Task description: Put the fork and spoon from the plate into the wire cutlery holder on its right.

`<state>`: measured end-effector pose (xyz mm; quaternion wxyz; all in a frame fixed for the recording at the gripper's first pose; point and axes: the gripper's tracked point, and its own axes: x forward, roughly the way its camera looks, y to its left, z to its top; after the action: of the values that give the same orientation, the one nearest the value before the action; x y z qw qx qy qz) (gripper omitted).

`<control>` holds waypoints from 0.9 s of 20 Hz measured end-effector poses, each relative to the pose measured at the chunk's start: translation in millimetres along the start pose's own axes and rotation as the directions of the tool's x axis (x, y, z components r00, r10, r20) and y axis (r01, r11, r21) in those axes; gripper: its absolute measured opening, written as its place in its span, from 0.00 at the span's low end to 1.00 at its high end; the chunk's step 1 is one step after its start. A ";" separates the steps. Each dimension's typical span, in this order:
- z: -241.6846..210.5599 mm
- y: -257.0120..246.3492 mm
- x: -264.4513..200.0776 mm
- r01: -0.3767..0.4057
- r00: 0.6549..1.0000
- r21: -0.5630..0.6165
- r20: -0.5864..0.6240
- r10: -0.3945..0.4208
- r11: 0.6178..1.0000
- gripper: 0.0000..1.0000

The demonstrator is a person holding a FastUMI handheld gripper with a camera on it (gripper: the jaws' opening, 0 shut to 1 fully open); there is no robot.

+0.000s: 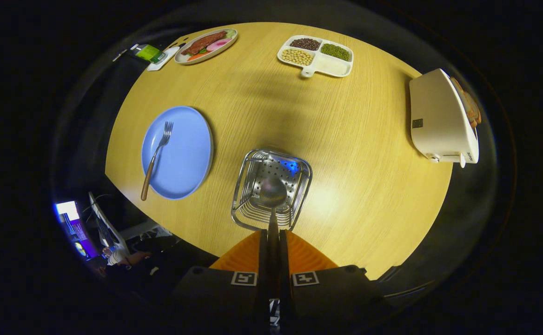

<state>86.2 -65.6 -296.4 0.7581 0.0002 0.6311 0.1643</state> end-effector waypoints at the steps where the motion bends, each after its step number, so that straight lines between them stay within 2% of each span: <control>1: 3.8 0.1 -0.1 -0.002 1.000 0.011 0.021 0.001 1.000 0.14; 3: 8.1 2.4 -2.5 -0.019 0.997 0.027 0.078 0.017 0.999 0.16; 4: 11.4 3.9 -4.3 -0.026 0.994 0.035 0.106 0.022 0.999 0.21; 7: 23.7 3.7 -13.8 -0.024 0.979 0.062 0.204 0.011 0.998 0.22; 8: 22.8 3.8 -18.2 -0.017 0.975 0.069 0.223 0.001 0.997 0.29; 9: 23.2 5.5 -23.2 -0.012 0.970 0.068 0.245 -0.005 0.998 0.31; 11: 23.2 16.6 -33.5 -0.006 0.956 0.060 0.292 -0.012 0.998 0.30; 16: 29.1 81.6 -58.0 -0.082 0.911 0.056 0.410 0.052 0.995 0.30; 18: 28.1 112.0 -57.3 -0.106 0.905 0.034 0.417 0.082 0.994 0.30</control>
<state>76.6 31.9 -212.6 0.8657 0.0867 0.4594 0.1790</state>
